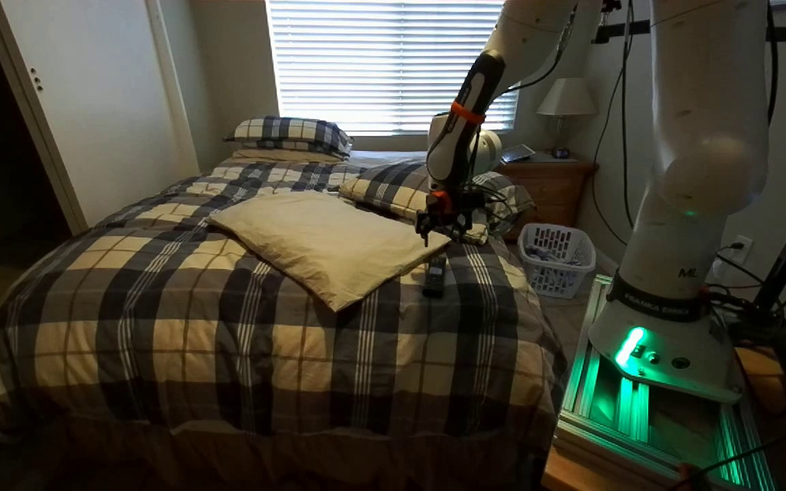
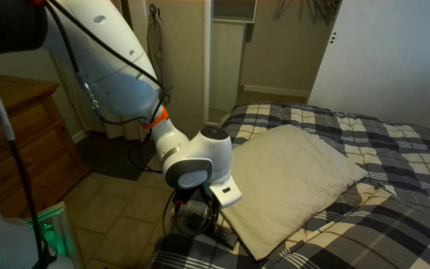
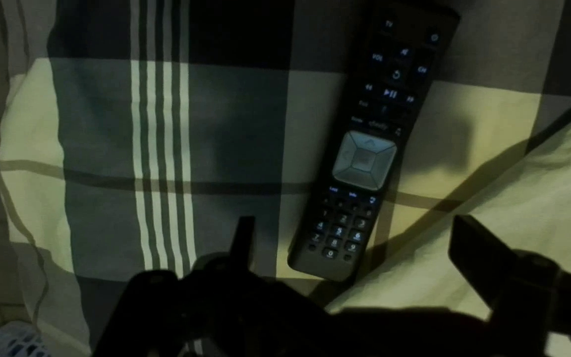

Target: Pick up the black remote and put it on the white pillow

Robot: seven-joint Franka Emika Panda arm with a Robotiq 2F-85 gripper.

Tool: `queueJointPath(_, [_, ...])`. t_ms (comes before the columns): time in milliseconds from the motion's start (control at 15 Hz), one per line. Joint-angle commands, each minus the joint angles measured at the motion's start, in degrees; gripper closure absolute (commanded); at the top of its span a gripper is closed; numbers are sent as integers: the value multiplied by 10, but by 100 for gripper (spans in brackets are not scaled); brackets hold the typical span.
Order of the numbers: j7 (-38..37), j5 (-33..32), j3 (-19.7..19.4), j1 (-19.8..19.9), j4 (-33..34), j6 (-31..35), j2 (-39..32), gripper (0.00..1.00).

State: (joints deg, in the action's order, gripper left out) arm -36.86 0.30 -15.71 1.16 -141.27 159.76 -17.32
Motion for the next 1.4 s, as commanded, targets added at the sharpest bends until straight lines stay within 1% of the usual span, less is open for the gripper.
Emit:
queueJointPath(0, [45,78,43,34,6,48,-44,0])
queueJointPath(200, [73,114,61,43,24,64,-84,0])
queueJointPath(400, [86,133,65,43,45,66,-118,0])
queueJointPath(733, [114,164,86,63,82,70,-158,0])
queueJointPath(800, [116,165,86,64,88,64,-164,16])
queueJointPath(867, [116,165,83,62,92,64,-170,26])
queueJointPath(933, [113,164,80,59,95,57,-173,32])
queueJointPath(1000, [112,162,78,57,97,56,-176,41])
queueJointPath(1200, [108,157,69,47,91,59,-171,62])
queueJointPath(1267, [107,156,67,44,85,61,-164,67])
queueJointPath(1333, [107,155,65,42,82,63,-159,68])
